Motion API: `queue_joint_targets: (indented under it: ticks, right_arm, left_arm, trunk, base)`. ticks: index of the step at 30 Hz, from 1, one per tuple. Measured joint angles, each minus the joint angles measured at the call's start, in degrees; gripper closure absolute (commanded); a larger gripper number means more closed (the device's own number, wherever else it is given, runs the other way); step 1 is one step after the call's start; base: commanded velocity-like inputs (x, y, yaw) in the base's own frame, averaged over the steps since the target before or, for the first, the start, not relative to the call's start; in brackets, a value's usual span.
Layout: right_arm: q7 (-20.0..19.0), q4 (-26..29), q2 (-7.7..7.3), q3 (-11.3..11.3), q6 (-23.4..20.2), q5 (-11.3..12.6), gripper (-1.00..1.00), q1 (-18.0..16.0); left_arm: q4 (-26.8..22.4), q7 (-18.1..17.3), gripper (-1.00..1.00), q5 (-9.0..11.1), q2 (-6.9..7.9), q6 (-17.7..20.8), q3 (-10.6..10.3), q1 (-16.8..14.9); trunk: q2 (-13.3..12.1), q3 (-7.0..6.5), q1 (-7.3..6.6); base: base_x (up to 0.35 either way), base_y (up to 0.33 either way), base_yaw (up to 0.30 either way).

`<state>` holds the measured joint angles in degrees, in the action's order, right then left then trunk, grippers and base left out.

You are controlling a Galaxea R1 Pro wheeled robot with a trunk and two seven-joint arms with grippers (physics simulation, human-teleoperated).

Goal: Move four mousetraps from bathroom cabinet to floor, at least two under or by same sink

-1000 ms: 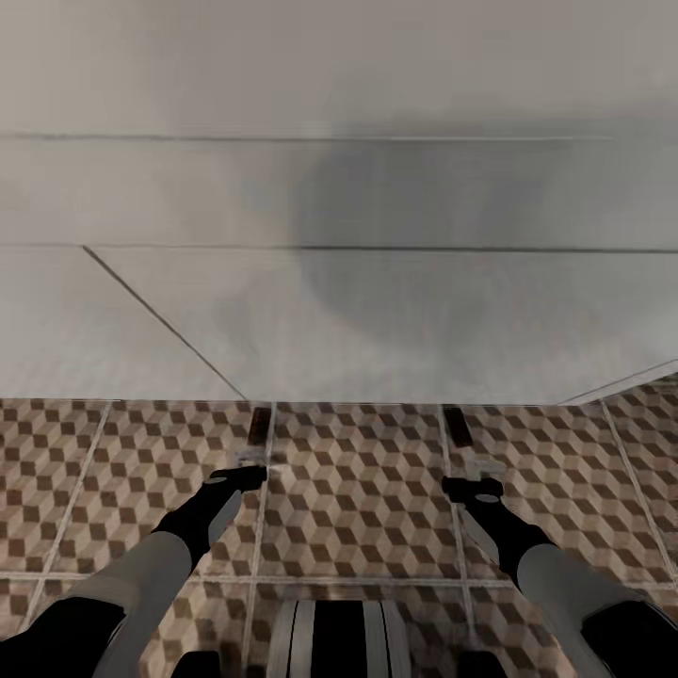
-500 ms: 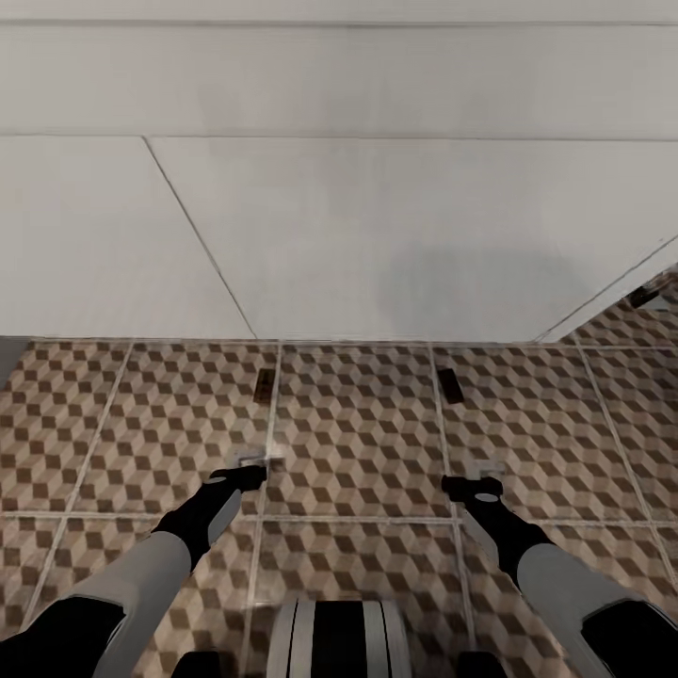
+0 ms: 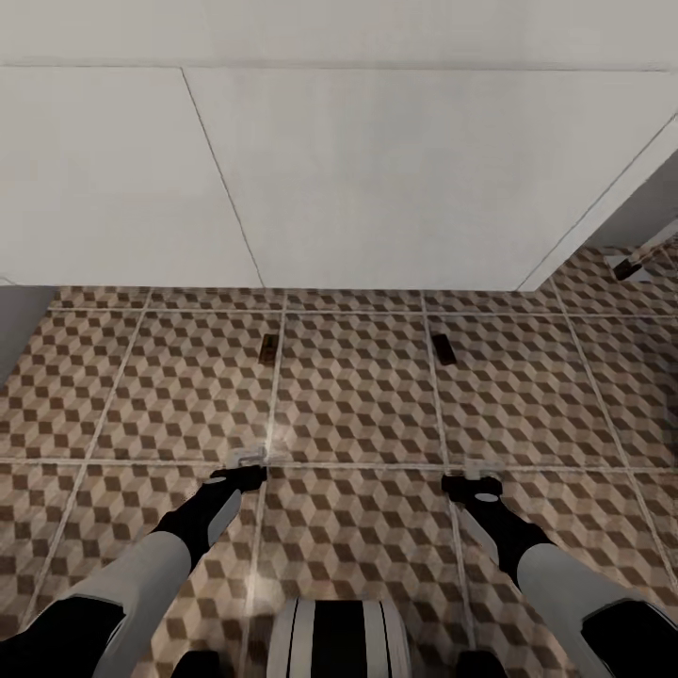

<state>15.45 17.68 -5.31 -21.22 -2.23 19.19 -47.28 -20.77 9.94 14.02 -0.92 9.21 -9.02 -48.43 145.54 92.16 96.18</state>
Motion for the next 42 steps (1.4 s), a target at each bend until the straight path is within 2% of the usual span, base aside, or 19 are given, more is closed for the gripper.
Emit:
queue_joint_targets:
  ticks: [42]
  right_arm:
    - [-0.1,0.0,0.00,0.0,0.0,0.0,-1.00,0.0]
  left_arm:
    - [0.1,-0.2,-1.00,0.1,0.00,0.0,-0.2,0.0]
  trunk:
    - [0.0,0.00,0.00]
  base:
    - [-0.346,0.000,0.000]
